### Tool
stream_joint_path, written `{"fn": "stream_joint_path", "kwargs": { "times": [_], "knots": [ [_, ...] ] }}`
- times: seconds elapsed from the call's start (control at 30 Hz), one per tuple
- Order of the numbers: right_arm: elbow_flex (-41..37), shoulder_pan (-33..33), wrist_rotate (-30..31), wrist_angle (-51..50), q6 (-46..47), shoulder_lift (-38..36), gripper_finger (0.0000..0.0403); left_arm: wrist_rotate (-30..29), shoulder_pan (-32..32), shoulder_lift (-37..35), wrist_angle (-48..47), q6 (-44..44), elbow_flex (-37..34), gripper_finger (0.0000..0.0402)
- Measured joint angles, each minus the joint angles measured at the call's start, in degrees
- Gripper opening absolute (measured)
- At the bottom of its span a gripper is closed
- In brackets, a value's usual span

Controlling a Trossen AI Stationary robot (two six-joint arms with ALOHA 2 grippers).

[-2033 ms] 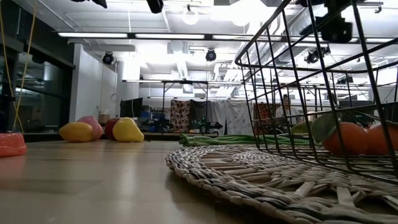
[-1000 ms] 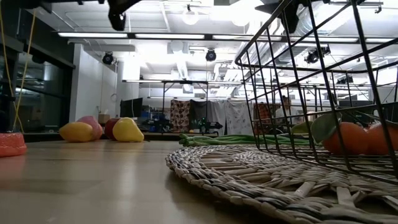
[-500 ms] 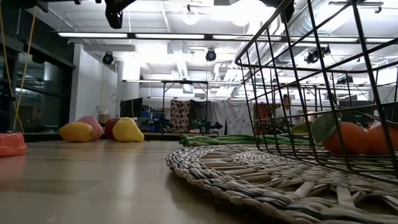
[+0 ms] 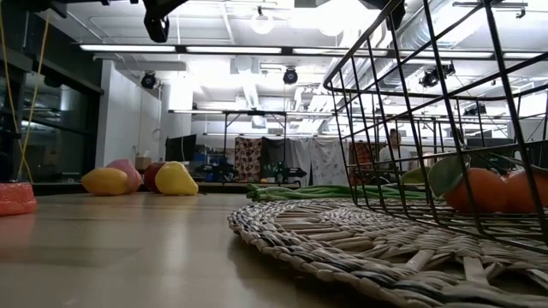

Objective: Build produce basket
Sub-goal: Put the carrot into the wire basket

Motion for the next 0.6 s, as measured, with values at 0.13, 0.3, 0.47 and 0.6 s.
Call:
{"fn": "stream_joint_path", "kwargs": {
  "times": [0.13, 0.3, 0.47, 0.6],
  "knots": [
    [0.0, 0.0, 0.0, -0.1, -0.3, 0.0, 0.0252, 1.2, 0.0, 0.1, 0.0, -3.3, 0.8, 0.0248],
    [0.0, 0.0, 0.0, -0.1, -0.3, 0.0, 0.0252, -1.4, 0.0, 1.4, 0.5, -9.0, 4.4, 0.0301],
    [0.0, 0.0, 0.0, -0.1, -0.3, 0.0, 0.0252, -2.0, 0.0, 1.7, 0.5, -5.5, 4.6, 0.0323],
    [0.0, 0.0, 0.0, -0.2, -0.3, 0.0, 0.0252, -2.3, 0.0, 1.7, 0.4, -4.5, 4.6, 0.0322]
  ]
}}
